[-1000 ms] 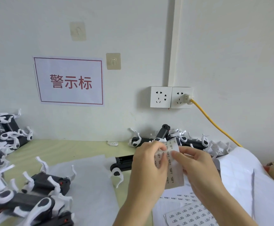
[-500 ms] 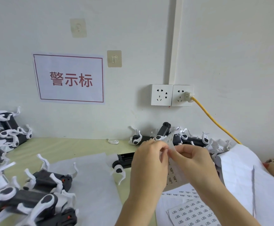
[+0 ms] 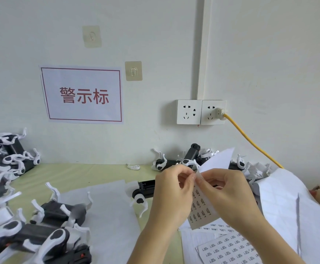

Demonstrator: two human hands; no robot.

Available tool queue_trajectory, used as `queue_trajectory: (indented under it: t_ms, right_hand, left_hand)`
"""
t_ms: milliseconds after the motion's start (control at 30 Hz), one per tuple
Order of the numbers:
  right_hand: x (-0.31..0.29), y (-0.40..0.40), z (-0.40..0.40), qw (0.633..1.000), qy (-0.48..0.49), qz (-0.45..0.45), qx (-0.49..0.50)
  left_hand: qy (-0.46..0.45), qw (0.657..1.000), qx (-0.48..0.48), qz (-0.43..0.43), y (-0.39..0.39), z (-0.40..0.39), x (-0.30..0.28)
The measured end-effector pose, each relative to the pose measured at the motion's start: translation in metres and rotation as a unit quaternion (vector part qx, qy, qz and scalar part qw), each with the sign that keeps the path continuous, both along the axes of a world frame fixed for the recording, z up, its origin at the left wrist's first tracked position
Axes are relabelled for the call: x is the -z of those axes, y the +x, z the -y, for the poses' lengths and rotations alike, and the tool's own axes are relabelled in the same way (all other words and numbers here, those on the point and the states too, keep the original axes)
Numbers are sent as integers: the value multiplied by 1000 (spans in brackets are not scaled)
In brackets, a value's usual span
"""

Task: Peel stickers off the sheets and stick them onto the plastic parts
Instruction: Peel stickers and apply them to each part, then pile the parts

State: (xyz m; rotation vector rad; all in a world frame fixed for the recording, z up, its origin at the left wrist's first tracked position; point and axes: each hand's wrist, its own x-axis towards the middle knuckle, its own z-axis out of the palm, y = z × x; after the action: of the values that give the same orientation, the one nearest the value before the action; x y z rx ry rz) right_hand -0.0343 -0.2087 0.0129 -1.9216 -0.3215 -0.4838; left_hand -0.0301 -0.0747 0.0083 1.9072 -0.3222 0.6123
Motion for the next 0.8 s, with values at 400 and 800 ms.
queue_trajectory:
  t_ms: [400,800]
  right_hand:
    - [-3,0,8,1000,-8,-23,-20]
    - [-5,2,11,999,-31,-40,-10]
  left_hand:
    - [-62,997,27,-28,0,3,0]
    - [-63,998,-5,-20,3,2,2]
